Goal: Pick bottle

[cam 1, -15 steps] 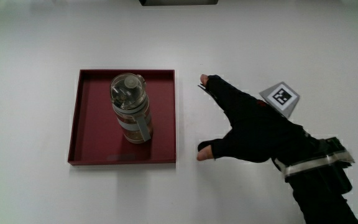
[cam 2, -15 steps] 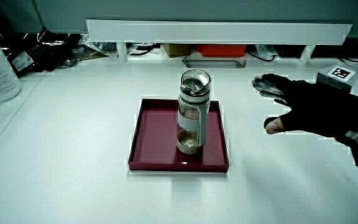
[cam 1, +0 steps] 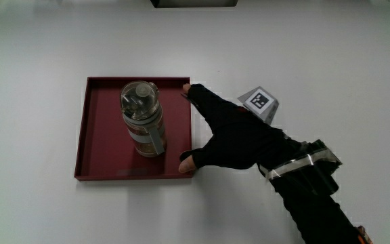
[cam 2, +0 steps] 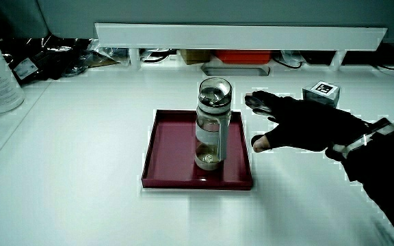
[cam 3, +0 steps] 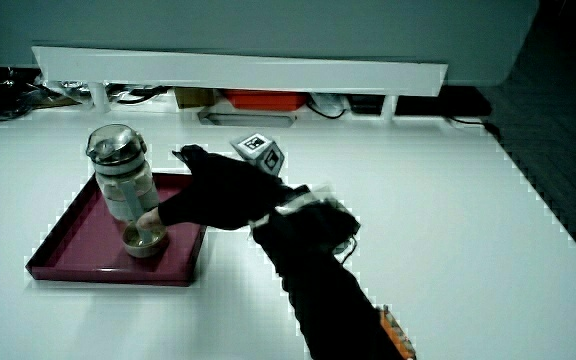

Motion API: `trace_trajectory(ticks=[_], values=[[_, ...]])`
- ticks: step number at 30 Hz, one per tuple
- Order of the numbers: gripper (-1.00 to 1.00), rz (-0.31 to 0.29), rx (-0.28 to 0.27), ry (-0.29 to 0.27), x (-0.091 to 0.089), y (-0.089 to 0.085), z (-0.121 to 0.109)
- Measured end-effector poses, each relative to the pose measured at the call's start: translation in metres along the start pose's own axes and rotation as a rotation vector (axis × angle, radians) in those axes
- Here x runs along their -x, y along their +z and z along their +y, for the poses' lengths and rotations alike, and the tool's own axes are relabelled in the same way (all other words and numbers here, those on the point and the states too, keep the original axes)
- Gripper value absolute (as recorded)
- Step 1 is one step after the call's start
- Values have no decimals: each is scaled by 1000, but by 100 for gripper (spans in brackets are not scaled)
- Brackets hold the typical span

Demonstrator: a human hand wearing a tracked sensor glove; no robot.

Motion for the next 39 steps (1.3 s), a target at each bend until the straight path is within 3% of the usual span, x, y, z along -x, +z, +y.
trace_trajectory(ticks=[2,3,6,14,19,29,30,31,33,34,35,36,39], values=[[0,-16,0,-10,-4,-3,7],[0,-5,1,8,-6,-4,11],[0,50,11,-16,-9,-11,20],[0,61,7,-9,-30,-28,49],[0,86,3,-33,-40,-36,60],[0,147,-20,-32,-54,-46,69],[0,109,-88,-34,-52,-46,68],[0,149,-20,-30,-54,-47,70],[0,145,-23,-39,-55,-48,70],[0,119,-93,-42,-54,-48,69],[0,126,-94,-41,-54,-48,69],[3,163,-34,-25,-59,-49,71],[13,173,-46,-18,-61,-49,72]])
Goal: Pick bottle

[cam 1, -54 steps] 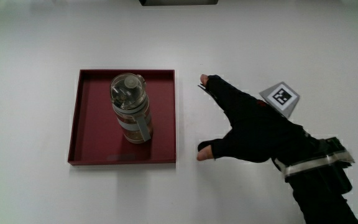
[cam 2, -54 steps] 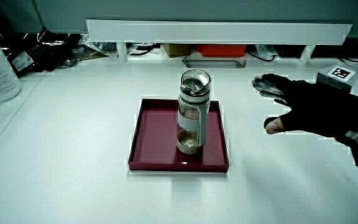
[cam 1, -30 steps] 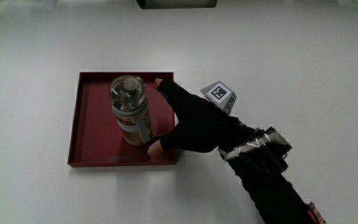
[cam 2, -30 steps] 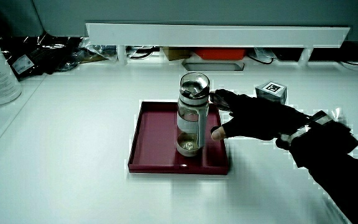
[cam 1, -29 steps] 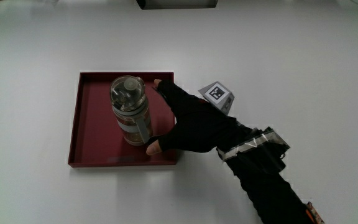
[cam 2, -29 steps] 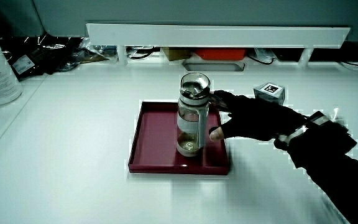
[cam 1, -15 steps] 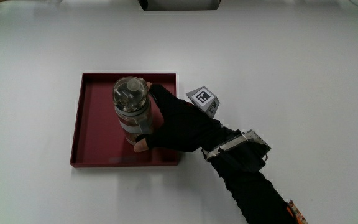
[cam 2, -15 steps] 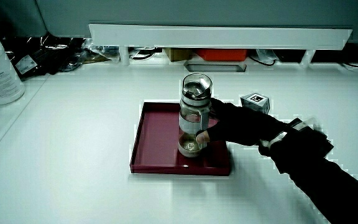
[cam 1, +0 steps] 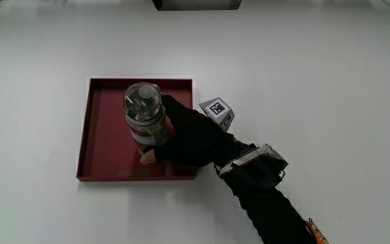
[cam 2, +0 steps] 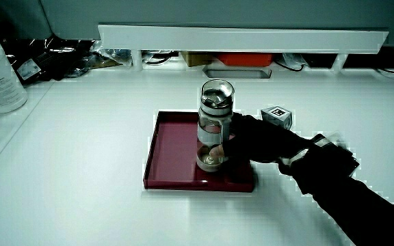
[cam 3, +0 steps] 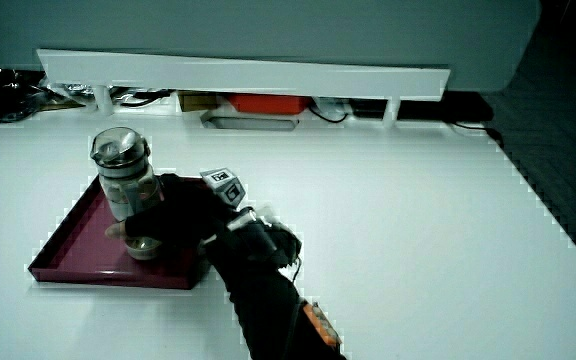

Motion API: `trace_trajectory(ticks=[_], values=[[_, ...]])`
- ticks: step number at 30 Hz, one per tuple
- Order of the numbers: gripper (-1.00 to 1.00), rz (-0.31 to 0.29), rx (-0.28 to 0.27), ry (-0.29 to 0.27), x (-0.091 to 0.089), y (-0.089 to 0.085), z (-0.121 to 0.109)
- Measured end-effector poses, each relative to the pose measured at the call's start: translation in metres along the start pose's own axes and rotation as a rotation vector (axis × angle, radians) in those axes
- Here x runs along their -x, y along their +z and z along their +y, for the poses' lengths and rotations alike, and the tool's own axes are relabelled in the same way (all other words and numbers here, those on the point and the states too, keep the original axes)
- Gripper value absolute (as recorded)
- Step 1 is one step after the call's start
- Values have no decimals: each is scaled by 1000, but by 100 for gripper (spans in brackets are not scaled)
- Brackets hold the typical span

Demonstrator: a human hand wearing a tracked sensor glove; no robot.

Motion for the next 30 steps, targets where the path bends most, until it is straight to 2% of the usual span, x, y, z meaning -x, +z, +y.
trace_trajectory(ticks=[6,8,10,15,19,23,25,30], values=[[32,23,-44,26,-2,0,-2],[39,57,-44,44,-4,0,-1],[45,52,-68,47,-5,-1,-1],[61,100,-87,70,-10,-3,-2],[74,81,-116,77,-8,-3,-3],[87,79,-141,110,-9,-4,-4],[94,68,-144,101,-9,-4,-5],[100,90,-152,129,-8,0,-7]])
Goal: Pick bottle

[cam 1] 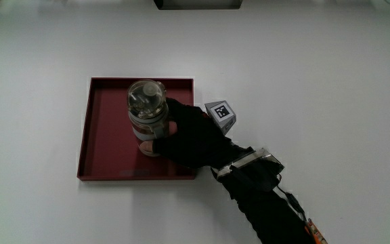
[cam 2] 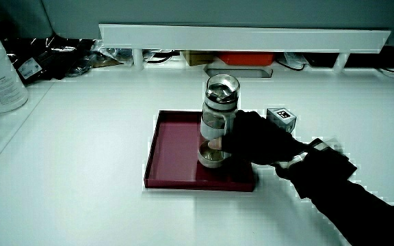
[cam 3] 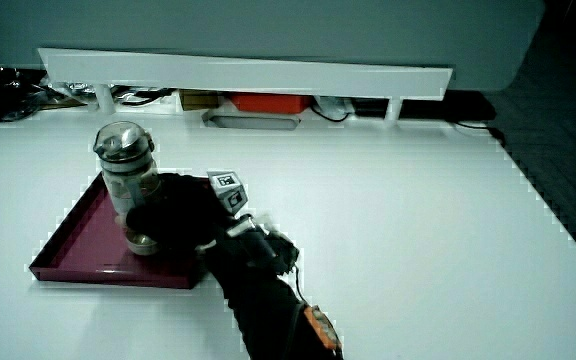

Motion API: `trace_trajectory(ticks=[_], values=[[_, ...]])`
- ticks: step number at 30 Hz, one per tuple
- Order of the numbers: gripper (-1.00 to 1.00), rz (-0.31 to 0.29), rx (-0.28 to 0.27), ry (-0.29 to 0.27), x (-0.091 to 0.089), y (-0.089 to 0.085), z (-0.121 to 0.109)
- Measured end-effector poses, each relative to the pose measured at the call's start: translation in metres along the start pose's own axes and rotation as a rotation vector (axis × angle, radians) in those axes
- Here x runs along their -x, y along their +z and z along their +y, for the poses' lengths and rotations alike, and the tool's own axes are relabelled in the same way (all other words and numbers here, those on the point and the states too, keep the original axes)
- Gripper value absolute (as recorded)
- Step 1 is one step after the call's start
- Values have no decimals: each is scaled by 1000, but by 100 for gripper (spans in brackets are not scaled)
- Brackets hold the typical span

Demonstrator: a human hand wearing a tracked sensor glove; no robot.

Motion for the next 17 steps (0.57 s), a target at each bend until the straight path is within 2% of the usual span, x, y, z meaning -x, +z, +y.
trace_trajectory(ticks=[1,7,8,9,17], values=[[100,26,4,3,4,1,-1],[100,18,32,58,24,12,-7],[100,28,39,46,29,14,-10],[100,44,46,72,32,17,-11],[100,30,67,86,71,44,-39]])
